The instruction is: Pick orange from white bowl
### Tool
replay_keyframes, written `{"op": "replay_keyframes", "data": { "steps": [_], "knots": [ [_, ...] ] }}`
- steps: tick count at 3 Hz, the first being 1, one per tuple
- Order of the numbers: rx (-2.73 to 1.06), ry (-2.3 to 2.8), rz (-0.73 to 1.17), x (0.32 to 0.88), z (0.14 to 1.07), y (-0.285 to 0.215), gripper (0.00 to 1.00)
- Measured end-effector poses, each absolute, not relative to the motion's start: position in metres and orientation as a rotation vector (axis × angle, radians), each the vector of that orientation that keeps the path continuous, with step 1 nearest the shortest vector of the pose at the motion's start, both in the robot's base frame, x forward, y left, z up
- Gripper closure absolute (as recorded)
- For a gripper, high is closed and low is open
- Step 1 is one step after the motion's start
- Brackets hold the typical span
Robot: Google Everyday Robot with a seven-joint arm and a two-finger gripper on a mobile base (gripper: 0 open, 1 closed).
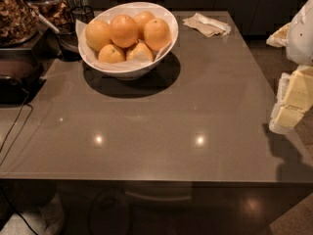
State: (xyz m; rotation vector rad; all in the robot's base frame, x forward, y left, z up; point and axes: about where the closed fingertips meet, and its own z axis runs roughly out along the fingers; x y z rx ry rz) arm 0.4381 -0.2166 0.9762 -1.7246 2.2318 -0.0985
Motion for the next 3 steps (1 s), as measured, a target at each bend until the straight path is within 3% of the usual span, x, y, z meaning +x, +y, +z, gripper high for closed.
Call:
{"op": "replay_keyframes", "data": {
  "steps": [2,3],
  "knots": [
    [-1.703,2.235,-0.08,0.455,0.984,-0.197,0.0],
    [-1.8,2.212,-0.1,0.501,0.999,-0.14,0.0]
  ]
}}
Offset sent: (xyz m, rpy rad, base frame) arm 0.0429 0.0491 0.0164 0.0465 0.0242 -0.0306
